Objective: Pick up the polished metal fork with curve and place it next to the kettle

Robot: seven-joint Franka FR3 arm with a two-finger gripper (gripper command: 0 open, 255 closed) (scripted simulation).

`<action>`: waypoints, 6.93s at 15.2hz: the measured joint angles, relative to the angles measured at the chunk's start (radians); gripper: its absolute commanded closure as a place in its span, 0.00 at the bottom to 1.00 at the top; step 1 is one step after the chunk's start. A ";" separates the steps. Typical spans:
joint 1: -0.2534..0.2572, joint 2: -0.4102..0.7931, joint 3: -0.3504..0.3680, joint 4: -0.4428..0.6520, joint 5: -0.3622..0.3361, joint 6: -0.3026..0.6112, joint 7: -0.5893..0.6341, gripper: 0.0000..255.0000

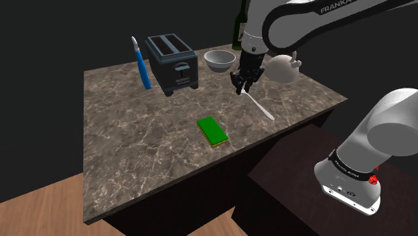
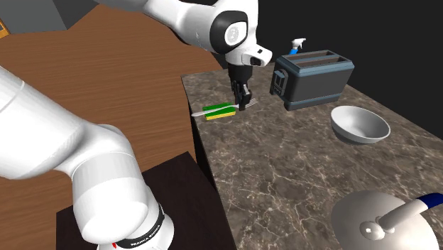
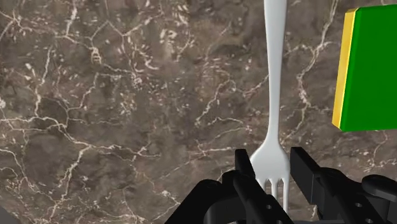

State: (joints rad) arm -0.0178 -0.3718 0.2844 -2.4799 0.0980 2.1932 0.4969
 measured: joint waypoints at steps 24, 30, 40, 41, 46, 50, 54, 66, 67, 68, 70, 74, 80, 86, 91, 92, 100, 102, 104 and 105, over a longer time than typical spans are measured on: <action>-0.012 -0.123 -0.067 0.191 -0.008 -0.316 -0.055 1.00; -0.053 -0.240 -0.183 0.105 -0.043 -0.351 -0.194 1.00; -0.144 -0.381 -0.380 0.003 -0.150 -0.392 -0.420 1.00; -0.156 -0.383 -0.406 0.012 -0.166 -0.402 -0.449 1.00; -0.208 -0.399 -0.515 0.021 -0.234 -0.420 -0.572 1.00; -0.243 -0.380 -0.607 0.044 -0.286 -0.417 -0.671 1.00; -0.266 -0.348 -0.688 0.074 -0.325 -0.404 -0.757 1.00; -0.280 -0.333 -0.735 -0.065 -0.359 -0.249 -0.768 1.00; -0.281 -0.330 -0.739 -0.078 -0.361 -0.234 -0.768 1.00; -0.283 -0.329 -0.742 -0.088 -0.364 -0.222 -0.769 1.00; -0.286 -0.322 -0.752 -0.112 -0.371 -0.192 -0.772 1.00; -0.286 -0.305 -0.766 -0.153 -0.380 -0.133 -0.770 1.00; -0.288 -0.269 -0.792 -0.212 -0.395 -0.039 -0.772 1.00; -0.287 -0.220 -0.821 -0.261 -0.407 0.058 -0.777 1.00; -0.279 -0.159 -0.851 -0.297 -0.414 0.155 -0.785 1.00; -0.276 -0.145 -0.857 -0.303 -0.413 0.174 -0.786 1.00; -0.256 -0.051 -0.898 -0.342 -0.408 0.306 -0.802 1.00; -0.255 -0.046 -0.900 -0.344 -0.408 0.313 -0.803 1.00; -0.255 -0.045 -0.901 -0.345 -0.408 0.315 -0.803 1.00; -0.255 -0.045 -0.901 -0.345 -0.408 0.316 -0.803 1.00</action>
State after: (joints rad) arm -0.2723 -0.4166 -0.6167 -2.8248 -0.3099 2.5091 -0.3065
